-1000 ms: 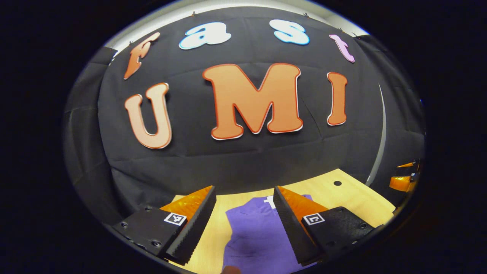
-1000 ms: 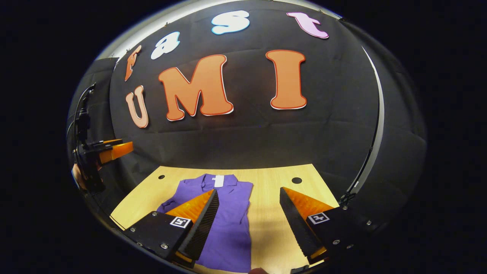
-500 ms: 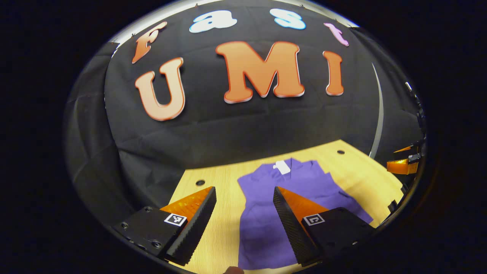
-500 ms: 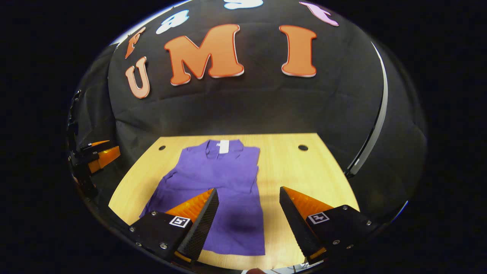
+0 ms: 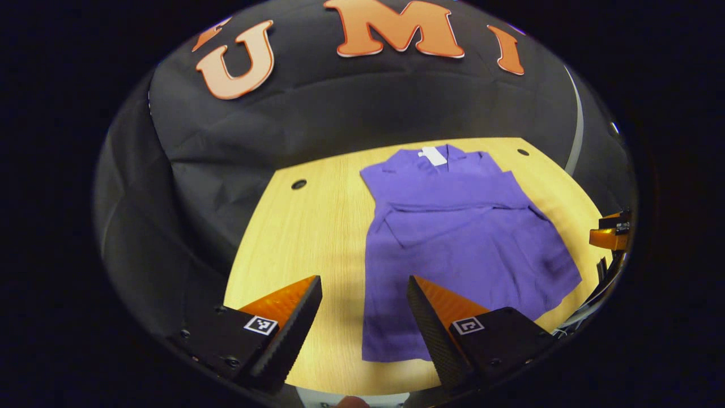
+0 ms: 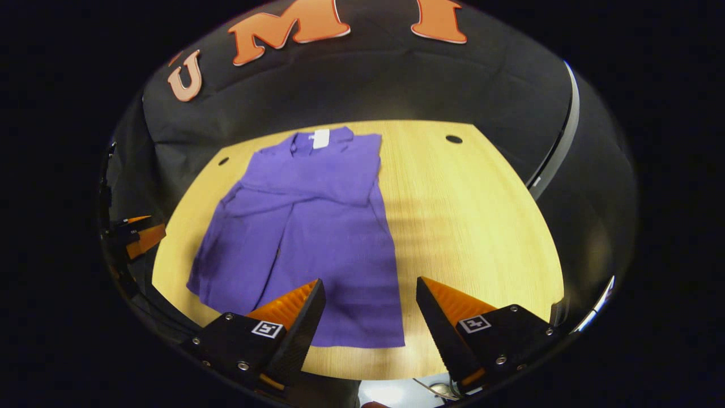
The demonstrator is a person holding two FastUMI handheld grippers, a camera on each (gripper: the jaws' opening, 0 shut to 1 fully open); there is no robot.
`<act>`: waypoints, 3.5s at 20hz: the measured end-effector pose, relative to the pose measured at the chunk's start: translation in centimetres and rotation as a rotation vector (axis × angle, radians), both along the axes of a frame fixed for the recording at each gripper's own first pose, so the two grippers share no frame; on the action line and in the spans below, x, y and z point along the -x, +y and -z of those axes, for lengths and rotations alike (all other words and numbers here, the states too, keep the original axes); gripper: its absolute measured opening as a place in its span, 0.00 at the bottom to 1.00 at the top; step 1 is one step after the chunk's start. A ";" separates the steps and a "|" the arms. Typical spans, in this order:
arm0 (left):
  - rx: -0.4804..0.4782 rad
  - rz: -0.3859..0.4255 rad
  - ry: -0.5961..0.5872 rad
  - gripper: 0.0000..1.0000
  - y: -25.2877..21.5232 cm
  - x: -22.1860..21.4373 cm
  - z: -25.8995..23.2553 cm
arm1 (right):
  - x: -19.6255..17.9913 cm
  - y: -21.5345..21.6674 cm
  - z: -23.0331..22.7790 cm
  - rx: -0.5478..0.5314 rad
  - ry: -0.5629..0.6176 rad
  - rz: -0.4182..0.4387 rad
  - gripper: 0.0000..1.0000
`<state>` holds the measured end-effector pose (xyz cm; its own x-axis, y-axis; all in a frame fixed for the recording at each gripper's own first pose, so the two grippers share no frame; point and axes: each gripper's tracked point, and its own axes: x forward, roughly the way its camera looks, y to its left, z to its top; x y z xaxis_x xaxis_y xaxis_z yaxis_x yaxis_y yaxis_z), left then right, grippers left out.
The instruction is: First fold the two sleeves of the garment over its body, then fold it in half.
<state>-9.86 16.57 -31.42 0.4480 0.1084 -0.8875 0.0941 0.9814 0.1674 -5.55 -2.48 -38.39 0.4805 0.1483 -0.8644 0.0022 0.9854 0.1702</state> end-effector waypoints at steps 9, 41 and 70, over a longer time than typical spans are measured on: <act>0.020 -0.044 0.254 0.96 1.7 6.3 7.5 | 5.0 0.7 6.6 -0.004 0.201 -0.014 0.97; 0.308 -0.129 0.596 0.04 -0.9 6.8 9.3 | 4.5 3.5 5.8 -0.158 0.403 0.087 0.04; 0.354 0.099 0.415 0.04 -2.7 -5.7 1.0 | 3.7 1.8 5.9 -0.070 0.500 0.087 0.54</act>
